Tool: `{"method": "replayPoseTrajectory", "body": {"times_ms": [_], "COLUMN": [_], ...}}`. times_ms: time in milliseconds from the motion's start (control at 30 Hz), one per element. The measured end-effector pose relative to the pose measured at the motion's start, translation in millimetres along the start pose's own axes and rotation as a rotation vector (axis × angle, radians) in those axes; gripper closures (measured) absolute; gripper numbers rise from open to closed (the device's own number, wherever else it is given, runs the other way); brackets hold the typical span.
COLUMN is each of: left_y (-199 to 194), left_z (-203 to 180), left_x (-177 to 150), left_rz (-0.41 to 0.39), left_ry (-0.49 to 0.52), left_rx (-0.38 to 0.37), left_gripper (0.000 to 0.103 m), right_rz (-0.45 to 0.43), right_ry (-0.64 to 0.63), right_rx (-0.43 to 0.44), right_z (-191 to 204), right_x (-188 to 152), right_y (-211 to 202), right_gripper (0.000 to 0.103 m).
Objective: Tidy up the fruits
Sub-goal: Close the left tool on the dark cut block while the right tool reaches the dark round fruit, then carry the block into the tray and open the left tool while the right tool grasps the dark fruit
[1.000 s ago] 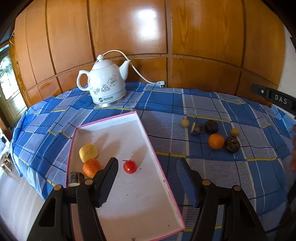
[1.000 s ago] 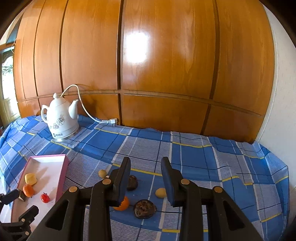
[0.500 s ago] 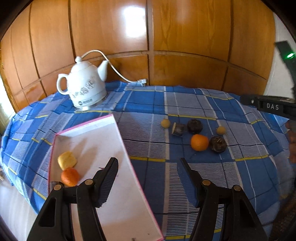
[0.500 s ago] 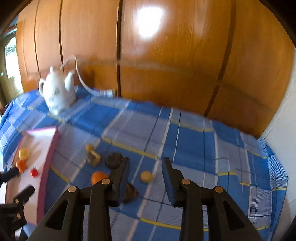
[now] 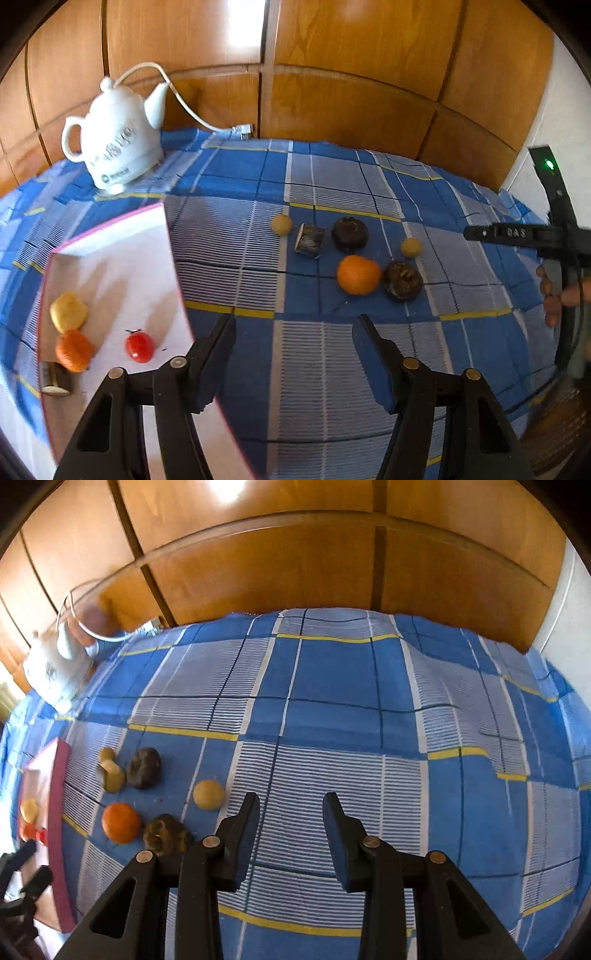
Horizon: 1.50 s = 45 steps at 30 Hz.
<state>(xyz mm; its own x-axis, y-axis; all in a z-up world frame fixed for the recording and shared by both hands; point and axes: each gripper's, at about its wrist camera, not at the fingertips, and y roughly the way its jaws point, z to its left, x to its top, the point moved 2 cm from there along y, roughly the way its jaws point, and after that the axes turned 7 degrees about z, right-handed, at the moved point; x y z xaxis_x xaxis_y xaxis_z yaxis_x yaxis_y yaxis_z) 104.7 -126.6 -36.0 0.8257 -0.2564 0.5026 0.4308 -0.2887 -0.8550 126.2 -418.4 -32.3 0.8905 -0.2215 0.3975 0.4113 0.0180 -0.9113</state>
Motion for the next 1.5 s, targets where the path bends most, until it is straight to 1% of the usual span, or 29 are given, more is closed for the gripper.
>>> {"method": "replayPoseTrajectory", "body": {"times_ms": [67,133,233,300,367,533,700,767,833,900,933,967,1000,1133,1200,1300,1433,1500], "left_y": [7,15,27,35,45,69,87,93,98,105,109,112,114,111,106,94,76,69], "left_z": [0,-1,0,-2,-3,-3,-7,-10,-12,-11,-9,-7,-5,-1,-1,-2,-3,-2], "left_x": [8,18,31,41,50,68,79,81,84,85,85,85,85,80,76,69,57,51], "left_rz": [0.022,0.04,0.052,0.054,0.075,0.098,0.113,0.122,0.123,0.134,0.146,0.152,0.156,0.145,0.137,0.113,0.089,0.083], "left_ry": [-0.008,-0.022,-0.041,-0.017,-0.008,0.02,0.046,0.052,0.065,0.057,0.043,0.034,0.03,0.013,0.007,0.018,0.012,0.01], "left_rx": [-0.019,-0.045,-0.053,-0.026,-0.022,0.007,0.003,-0.01,-0.003,0.0,-0.01,-0.019,-0.036,-0.065,-0.081,-0.081,-0.103,-0.108], "left_gripper": [0.051,0.055,0.055,0.055,0.055,0.055,0.055,0.055,0.055,0.055,0.06,0.071,0.074,0.077,0.078,0.077,0.077,0.078], "right_rz": [0.006,0.004,-0.003,-0.003,-0.002,0.006,0.01,0.012,0.016,0.019,0.02,0.019,0.018,0.042,0.069,0.09,0.119,0.134], "right_ry": [0.001,-0.006,-0.003,-0.004,-0.007,0.001,0.0,-0.005,-0.009,-0.011,-0.014,-0.019,-0.025,-0.069,-0.129,-0.219,-0.305,-0.331], "right_rx": [0.014,0.013,0.027,0.03,0.026,0.026,0.03,0.033,0.036,0.042,0.05,0.063,0.084,0.217,0.247,0.252,0.238,0.239], "right_z": [1,4,6,8,8,7,8,9,10,12,13,14,16,29,42,62,80,83], "right_x": [-1,-2,1,2,2,3,3,4,4,4,4,4,4,2,-1,-9,-20,-23], "right_y": [0,0,-1,-1,-1,1,1,2,3,4,4,4,4,7,11,17,25,28], "right_gripper": [0.067,0.067,0.067,0.067,0.067,0.067,0.067,0.067,0.067,0.067,0.067,0.067,0.067,0.067,0.067,0.067,0.067,0.063]}}
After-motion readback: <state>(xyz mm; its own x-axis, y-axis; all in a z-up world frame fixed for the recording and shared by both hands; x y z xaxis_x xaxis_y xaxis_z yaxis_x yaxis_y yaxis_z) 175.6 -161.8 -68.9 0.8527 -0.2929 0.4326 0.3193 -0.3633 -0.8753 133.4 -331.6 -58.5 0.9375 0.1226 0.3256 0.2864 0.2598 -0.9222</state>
